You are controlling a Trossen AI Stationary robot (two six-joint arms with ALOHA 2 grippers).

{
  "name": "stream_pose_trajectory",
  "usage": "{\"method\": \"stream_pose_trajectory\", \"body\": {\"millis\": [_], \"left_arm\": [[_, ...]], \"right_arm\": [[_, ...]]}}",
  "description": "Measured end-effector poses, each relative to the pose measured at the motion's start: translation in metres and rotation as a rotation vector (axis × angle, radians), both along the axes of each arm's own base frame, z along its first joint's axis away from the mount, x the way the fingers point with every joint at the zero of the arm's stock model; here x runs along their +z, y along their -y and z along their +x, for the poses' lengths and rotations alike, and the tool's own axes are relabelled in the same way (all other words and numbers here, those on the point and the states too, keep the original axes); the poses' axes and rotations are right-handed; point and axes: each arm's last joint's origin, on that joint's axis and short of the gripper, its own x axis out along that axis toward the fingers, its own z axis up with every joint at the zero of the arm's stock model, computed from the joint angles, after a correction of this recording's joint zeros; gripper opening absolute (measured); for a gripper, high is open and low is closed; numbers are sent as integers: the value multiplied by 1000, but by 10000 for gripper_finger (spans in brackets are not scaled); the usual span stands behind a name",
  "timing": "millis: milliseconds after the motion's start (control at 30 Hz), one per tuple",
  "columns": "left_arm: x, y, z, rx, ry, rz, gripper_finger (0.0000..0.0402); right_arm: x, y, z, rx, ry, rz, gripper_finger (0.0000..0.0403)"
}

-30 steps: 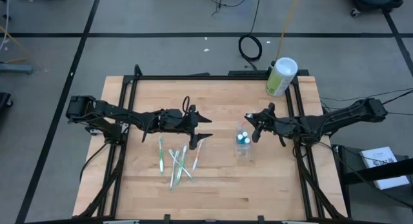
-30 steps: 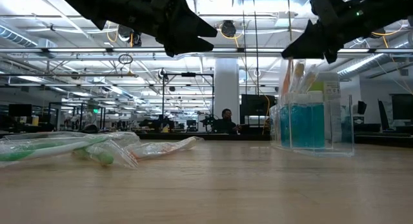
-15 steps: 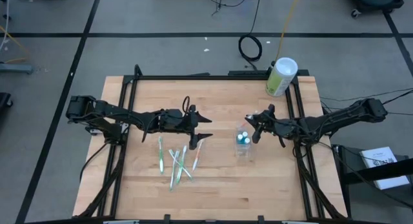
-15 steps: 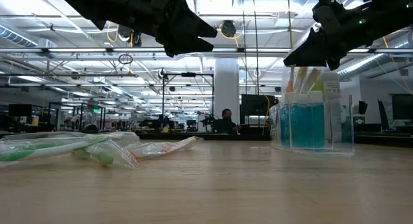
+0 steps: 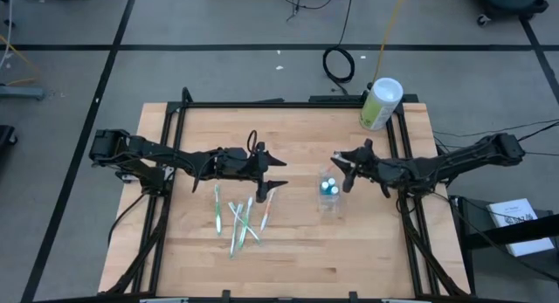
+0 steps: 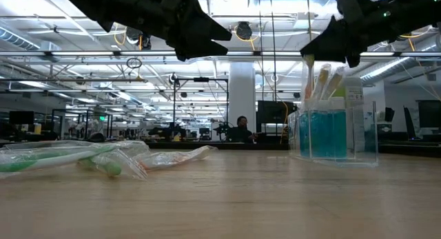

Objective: Pick & Place toothbrushing station
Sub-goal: Put the orange toothbrush into the top of the transparent organizer

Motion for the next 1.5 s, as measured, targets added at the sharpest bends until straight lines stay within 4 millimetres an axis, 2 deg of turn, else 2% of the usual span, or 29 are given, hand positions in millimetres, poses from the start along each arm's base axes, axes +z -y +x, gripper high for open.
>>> {"method": "stream_pose_trajectory", "body": {"millis": [367, 500, 633, 767, 900, 1033, 1200, 1367, 1500], "left_arm": [[-1, 0, 0, 1, -14, -4, 283], [-4, 0, -1, 7, -41, -27, 283], [-16, 4, -6, -2, -177, -121, 283], [-23, 14, -12, 34, -437, -242, 282], [-30, 30, -17, 86, -641, -273, 282], [-31, 46, -14, 80, -690, -342, 282], [-44, 58, -4, 102, -790, -477, 282], [-69, 62, 11, 216, -943, -558, 282], [-80, 58, 28, 303, -995, -596, 282]], "right_arm": [[17, 1, -8, 10, 104, -42, 181], [30, -1, -10, 92, 195, -80, 196], [40, -5, -13, 184, 277, -123, 199], [45, -7, -14, 195, 307, -180, 196], [52, -7, -16, 183, 352, -232, 195], [59, -6, -18, 164, 404, -288, 195], [58, -6, -17, 165, 391, -298, 195], [56, -7, -15, 172, 392, -264, 195], [55, -7, -14, 176, 374, -264, 194]]}}
